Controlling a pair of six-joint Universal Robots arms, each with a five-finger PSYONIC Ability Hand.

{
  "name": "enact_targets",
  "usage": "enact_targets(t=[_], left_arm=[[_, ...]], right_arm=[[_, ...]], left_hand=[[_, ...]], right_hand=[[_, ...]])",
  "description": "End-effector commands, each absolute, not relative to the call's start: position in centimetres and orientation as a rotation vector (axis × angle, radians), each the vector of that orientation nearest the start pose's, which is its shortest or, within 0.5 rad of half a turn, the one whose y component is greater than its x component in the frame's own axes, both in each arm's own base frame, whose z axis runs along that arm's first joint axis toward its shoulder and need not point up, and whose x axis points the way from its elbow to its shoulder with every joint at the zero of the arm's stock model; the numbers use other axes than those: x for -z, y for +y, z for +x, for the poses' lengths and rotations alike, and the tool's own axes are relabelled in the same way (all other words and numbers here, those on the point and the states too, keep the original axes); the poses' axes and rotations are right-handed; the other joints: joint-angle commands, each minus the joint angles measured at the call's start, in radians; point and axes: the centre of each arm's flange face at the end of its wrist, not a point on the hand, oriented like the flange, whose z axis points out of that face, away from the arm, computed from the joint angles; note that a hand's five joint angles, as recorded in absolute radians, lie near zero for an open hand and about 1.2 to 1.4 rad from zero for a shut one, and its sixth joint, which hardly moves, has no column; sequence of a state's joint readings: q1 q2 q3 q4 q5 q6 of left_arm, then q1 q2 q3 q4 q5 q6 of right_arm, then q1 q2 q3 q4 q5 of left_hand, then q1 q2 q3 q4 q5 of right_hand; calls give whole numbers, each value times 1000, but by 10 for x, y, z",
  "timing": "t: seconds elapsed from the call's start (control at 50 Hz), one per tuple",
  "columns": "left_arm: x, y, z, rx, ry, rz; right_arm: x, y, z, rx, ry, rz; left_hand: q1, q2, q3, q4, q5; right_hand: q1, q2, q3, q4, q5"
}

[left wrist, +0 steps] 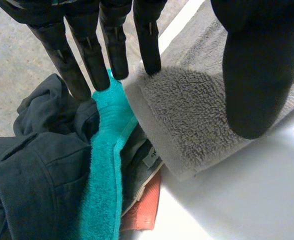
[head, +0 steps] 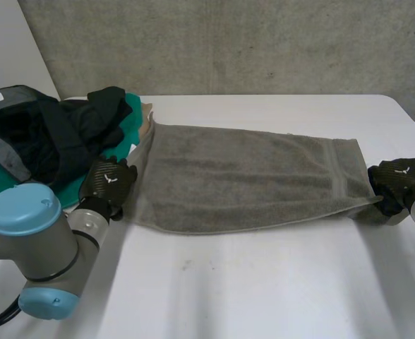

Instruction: Fold the laundry.

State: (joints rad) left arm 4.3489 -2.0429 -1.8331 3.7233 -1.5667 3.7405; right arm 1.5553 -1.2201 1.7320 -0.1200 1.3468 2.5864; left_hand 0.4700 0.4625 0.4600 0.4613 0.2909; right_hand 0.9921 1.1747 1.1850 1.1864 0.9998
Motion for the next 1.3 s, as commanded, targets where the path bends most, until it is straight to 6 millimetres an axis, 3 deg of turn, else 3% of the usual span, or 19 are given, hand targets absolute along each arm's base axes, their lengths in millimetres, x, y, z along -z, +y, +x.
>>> enact_targets(t=[0.02,0.14,0.16,0.32,0.34,0.36,0.38,0.5,0.6,0.92,0.98,1.08,1.3], left_arm=[[-125,-278,-248,1965,2020,1126],[-113,-280,-251,1953,2053,1169],[-111,-280,-251,1950,2056,1170],[-109,-288,-243,1937,2071,1155],[-110,-288,-243,1938,2070,1153],[-112,-289,-242,1943,2064,1147],[-116,-287,-241,1943,2061,1145],[-133,-278,-241,1942,2071,1170],[-132,-276,-242,1924,2097,1216],[-104,-305,-252,1879,2051,1281],[-102,-308,-254,1873,2027,1295],[-105,-314,-257,1901,1984,1297],[-102,-327,-259,1975,1907,1267]], right_arm=[[-163,-323,147,1826,2555,-924],[-164,-323,148,1830,2551,-925],[-164,-323,148,1828,2552,-925],[-163,-323,147,1822,2559,-924],[-163,-323,147,1820,2561,-923],[-163,-323,147,1818,2562,-923],[-163,-322,147,1818,2560,-923],[-163,-322,147,1815,2560,-927],[-163,-322,147,1815,2560,-927],[-162,-323,147,1811,2561,-928],[-162,-323,147,1813,2560,-928],[-161,-323,146,1809,2562,-929],[-161,-322,146,1806,2568,-928]], left_hand=[[298,305,308,307,302],[913,921,923,922,918],[926,934,936,935,931],[926,934,936,935,931],[866,873,876,874,870],[644,652,654,653,649],[229,237,239,238,234],[75,83,85,84,80],[69,77,79,78,74],[105,112,115,113,109],[195,203,205,204,200],[574,581,584,582,578],[577,585,587,586,582]], right_hand=[[404,222,211,210,222],[404,222,211,210,222],[404,222,211,210,222],[404,222,211,210,222],[404,222,211,210,222],[404,222,211,210,222],[404,222,211,210,222],[404,222,211,210,222],[404,222,211,210,222],[404,222,211,210,222],[404,222,211,210,222],[404,222,211,210,222],[404,222,211,210,222]])
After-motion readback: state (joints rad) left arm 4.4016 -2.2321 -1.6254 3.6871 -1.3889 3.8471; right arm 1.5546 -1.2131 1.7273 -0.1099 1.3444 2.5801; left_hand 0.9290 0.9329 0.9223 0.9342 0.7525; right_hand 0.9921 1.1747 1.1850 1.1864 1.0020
